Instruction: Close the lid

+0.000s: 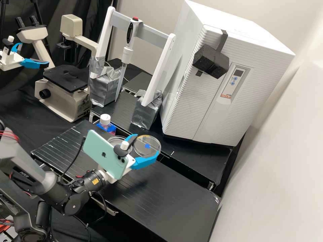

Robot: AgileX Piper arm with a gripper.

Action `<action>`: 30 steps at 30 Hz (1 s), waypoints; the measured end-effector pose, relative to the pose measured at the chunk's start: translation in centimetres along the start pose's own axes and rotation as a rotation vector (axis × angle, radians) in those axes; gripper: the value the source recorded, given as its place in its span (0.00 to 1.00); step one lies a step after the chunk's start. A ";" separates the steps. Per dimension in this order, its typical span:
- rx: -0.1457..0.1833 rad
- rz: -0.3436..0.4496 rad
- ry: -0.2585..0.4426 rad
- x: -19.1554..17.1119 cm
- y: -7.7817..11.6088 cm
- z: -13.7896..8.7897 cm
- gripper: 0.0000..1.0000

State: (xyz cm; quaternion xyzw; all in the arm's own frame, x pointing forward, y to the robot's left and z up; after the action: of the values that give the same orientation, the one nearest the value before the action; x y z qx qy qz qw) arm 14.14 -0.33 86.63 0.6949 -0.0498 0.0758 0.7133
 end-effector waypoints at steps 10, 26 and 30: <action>-0.043 -0.158 0.127 0.0 -1.8 -1.7 0.00; -0.100 -0.304 0.106 -0.6 -2.6 -0.6 0.00; -0.096 -0.296 0.094 -0.7 -2.5 -0.3 0.00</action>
State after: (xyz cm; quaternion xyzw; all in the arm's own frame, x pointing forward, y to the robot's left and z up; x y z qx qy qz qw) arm 13.88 -0.11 84.07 0.6556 0.0832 -0.0002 0.7505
